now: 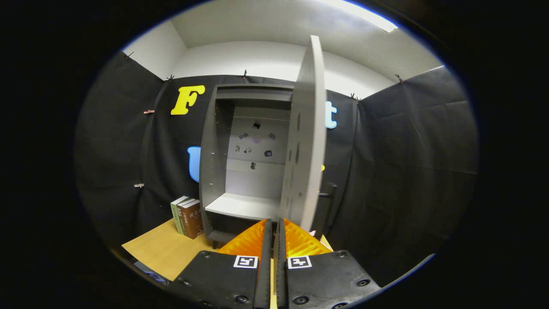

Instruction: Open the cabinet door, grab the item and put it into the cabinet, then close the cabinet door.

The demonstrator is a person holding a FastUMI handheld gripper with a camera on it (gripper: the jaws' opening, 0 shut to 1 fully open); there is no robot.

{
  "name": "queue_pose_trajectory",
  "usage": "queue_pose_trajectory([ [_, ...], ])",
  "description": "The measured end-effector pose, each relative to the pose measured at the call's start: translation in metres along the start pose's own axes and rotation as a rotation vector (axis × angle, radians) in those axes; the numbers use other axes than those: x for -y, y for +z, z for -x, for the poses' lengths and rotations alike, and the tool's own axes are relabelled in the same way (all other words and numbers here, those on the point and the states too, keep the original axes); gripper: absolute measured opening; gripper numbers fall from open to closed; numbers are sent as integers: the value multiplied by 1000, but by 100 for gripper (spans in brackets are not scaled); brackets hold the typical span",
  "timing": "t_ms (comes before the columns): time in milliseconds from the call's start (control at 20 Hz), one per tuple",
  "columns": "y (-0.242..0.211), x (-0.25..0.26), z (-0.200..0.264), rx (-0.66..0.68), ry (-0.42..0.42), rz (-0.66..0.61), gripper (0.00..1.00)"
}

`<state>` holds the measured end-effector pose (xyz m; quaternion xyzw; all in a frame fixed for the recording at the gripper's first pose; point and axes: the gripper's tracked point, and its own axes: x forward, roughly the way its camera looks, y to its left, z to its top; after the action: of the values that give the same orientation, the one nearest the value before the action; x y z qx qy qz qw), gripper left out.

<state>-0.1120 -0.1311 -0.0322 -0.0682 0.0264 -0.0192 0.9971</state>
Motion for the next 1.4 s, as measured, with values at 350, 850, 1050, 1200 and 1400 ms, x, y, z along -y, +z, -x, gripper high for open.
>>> queue_pose_trajectory([
  [350, -43, -77, -33, -99, 11, -12, 32],
  [850, -155, -131, -53, -354, 45, -83, 64],
  [1050, -204, -144, -45, -481, 49, -132, 64],
  [1200, -238, -168, -56, -562, 33, -150, 64],
  [1400, -286, -170, -60, -658, 8, -185, 64],
])
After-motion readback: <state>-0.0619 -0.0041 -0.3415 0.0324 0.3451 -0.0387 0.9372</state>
